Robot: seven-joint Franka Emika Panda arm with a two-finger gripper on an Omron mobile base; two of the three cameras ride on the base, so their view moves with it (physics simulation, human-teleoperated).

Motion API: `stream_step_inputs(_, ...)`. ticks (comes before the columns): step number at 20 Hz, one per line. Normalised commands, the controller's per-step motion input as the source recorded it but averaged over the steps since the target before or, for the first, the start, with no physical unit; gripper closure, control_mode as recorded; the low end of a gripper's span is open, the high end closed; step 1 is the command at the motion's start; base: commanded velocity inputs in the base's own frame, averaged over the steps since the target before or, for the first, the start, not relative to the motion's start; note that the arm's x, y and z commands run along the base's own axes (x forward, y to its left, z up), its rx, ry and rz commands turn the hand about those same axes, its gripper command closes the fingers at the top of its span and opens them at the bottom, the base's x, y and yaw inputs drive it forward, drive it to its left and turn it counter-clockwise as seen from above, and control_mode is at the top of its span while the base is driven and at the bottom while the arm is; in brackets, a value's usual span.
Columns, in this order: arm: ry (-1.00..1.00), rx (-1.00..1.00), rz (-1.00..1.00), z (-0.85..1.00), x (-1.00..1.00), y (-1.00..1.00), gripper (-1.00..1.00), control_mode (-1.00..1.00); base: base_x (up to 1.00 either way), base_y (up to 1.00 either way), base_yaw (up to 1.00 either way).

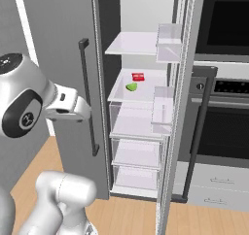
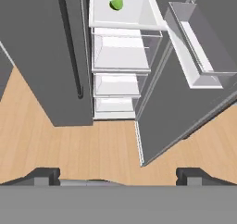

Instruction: Grab a lemon wedge from the fridge and one ice cube from the ice bowl, and put them in the glass of lemonade.

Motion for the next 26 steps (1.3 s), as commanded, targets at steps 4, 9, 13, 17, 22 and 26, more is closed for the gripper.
stream_step_inputs(4, -0.02, 0.02, -0.05, -0.02, -0.55, -0.02, -1.00, -1.00, 0.00, 0.00, 0.00)
stream_step_inputs(9, 0.00, 0.07, -0.04, 0.09, -0.01, 0.07, -1.00, -1.00, 0.00, 0.00, 0.00)
stream_step_inputs(13, -0.03, 0.07, -0.03, 0.01, 0.01, 0.00, -1.00, -1.00, 0.00, 0.00, 0.00)
stream_step_inputs(17, -0.03, 0.00, -0.12, 0.00, 0.00, 0.13, -1.00, -1.00, 0.00, 0.00, 0.00)
stream_step_inputs(22, -0.11, 0.00, -0.07, -0.04, -0.10, 0.39, -1.00, -1.00, 0.00, 0.00, 0.00)
stream_step_inputs(26, -0.11, 0.00, 0.00, -0.05, -0.13, 0.14, -1.00, -1.00, 0.00, 0.00, 0.00)
